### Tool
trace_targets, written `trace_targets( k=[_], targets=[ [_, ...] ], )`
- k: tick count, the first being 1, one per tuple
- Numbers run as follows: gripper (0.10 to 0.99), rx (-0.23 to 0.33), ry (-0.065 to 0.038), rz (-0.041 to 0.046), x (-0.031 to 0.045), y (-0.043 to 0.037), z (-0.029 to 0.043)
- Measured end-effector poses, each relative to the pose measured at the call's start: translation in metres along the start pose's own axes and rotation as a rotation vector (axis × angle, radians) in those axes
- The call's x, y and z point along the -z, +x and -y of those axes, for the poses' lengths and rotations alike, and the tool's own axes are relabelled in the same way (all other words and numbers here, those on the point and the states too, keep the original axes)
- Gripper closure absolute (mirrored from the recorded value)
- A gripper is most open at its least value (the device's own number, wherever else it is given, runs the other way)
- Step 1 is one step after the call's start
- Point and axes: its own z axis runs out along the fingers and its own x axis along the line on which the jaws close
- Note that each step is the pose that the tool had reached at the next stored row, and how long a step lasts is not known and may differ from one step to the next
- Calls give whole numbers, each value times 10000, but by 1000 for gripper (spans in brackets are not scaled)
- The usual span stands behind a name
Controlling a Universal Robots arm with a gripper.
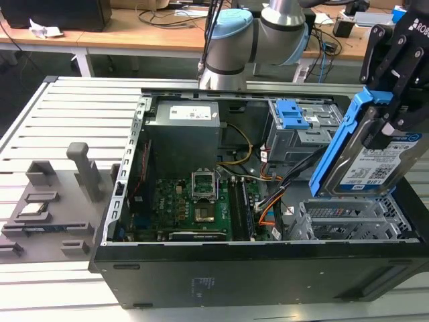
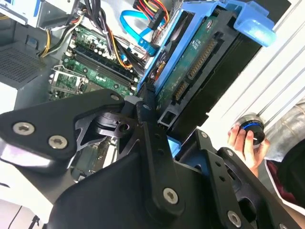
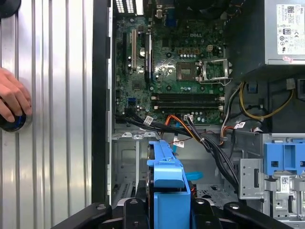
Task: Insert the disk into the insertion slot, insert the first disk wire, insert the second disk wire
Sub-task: 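Insert the disk into the insertion slot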
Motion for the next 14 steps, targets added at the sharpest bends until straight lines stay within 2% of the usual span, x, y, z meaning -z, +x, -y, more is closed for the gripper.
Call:
trace_targets(
  k=[5, 11, 14],
  targets=[
    [725, -2, 0, -2, -61, 21, 2],
    [725, -1, 0, -13, -110, 109, 6],
    [725, -1, 1, -28, -134, 111, 13]
  ],
)
